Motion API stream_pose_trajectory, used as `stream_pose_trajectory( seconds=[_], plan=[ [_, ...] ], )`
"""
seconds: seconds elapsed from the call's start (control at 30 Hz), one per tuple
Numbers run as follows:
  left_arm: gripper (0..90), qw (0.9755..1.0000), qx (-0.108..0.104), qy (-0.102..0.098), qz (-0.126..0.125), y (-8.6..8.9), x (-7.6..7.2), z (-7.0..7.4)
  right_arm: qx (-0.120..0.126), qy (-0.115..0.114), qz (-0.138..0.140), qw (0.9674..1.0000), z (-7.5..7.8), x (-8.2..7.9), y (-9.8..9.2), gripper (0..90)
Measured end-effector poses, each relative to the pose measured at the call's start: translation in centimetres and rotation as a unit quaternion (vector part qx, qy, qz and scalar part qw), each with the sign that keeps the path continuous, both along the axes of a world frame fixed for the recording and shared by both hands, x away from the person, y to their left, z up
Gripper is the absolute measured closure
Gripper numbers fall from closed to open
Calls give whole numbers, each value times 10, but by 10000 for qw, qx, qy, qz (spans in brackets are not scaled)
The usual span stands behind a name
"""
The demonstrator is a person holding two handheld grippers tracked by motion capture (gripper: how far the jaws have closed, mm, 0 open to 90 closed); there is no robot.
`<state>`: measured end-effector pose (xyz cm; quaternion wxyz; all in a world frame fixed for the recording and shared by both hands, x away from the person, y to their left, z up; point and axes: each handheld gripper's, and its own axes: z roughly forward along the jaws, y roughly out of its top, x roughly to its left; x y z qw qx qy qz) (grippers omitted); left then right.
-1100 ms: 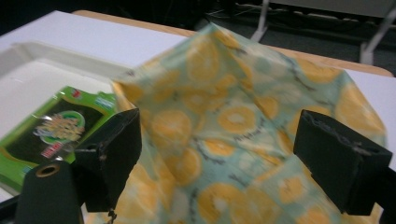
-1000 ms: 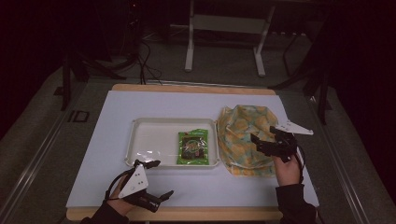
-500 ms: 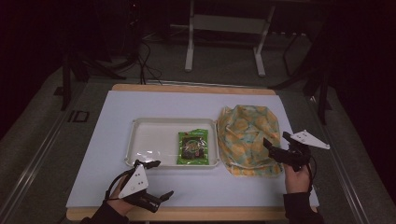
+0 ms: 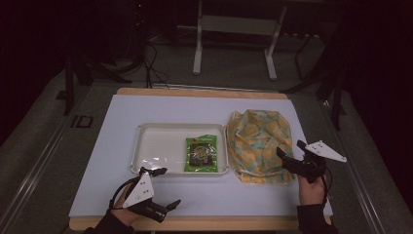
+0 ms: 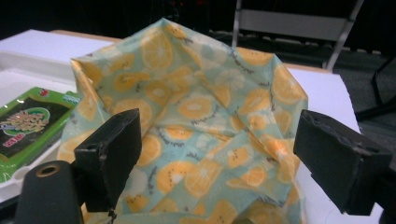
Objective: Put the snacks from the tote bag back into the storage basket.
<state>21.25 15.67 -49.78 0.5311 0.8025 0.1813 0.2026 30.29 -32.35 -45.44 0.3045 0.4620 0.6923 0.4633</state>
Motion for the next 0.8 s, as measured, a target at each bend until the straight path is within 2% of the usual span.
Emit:
stream_pose_trajectory(
  seconds=[0.1,0.37,0.8],
  plan=[
    [4,10000,-3,-1,-9,0,0,0,26,-43,29,10000,-1,0,1,151],
    [4,10000,3,5,3,0,0,0,142,36,73,9999,-5,3,1,151],
    [5,10000,-1,18,7,-1,0,1,177,-6,61,9998,-6,4,-3,151]
  ],
)
